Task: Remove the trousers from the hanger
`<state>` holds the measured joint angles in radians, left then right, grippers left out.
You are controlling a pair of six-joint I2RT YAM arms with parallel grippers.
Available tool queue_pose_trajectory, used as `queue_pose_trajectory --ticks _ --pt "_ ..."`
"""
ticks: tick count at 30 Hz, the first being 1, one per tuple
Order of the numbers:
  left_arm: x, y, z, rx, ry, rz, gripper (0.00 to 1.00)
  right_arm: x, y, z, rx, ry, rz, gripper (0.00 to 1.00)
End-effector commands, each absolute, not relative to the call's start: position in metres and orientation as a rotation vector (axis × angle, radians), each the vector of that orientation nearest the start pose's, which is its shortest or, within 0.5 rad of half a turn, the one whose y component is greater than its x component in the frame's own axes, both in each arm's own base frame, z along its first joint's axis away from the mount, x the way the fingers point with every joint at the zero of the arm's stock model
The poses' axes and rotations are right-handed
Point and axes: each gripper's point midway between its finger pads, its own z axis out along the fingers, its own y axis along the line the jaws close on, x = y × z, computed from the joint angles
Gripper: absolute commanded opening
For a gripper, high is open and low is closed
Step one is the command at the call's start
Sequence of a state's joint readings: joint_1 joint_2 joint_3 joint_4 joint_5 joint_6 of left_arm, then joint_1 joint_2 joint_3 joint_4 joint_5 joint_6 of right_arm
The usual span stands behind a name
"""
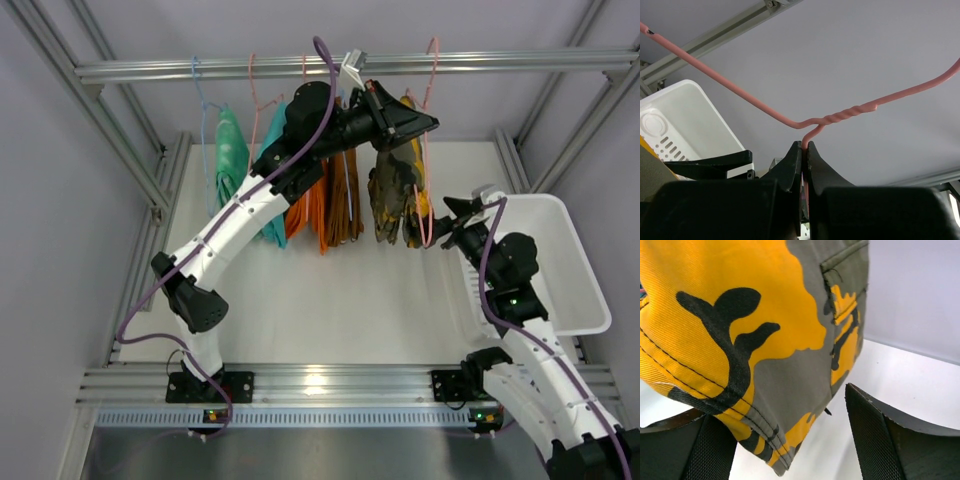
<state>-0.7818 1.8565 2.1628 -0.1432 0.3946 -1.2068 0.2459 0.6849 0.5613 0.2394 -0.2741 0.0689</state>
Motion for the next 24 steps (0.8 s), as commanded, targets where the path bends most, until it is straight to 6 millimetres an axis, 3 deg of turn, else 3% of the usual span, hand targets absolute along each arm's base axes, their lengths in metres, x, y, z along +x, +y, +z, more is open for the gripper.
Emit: queue_pose_trajectory --ticks 1,6,11,14,24 --pt "0.263 -0.412 0.622 0.158 1.346 -1.952 0.00 0.299 0.115 0.337 -0.289 1.308 0.392 0.76" --pt "0.259 -0.415 0.621 0.160 1.353 -1.967 0.00 0.303 0.126 0.348 -0.303 1.286 0.453 0.79" --pt "0.258 -0.418 0.620 0.157 1.359 -1.980 0.00 0.305 0.137 0.351 -0.335 1.282 0.511 0.91" --pt "0.257 -0.418 0.621 0.161 1.353 -1.981 0.00 0.304 0.140 0.354 -0.349 1.273 0.515 0.93" --pt "0.256 -0.415 0.632 0.175 1.303 -1.977 0.00 0.287 0.149 0.326 -0.479 1.326 0.529 0.96"
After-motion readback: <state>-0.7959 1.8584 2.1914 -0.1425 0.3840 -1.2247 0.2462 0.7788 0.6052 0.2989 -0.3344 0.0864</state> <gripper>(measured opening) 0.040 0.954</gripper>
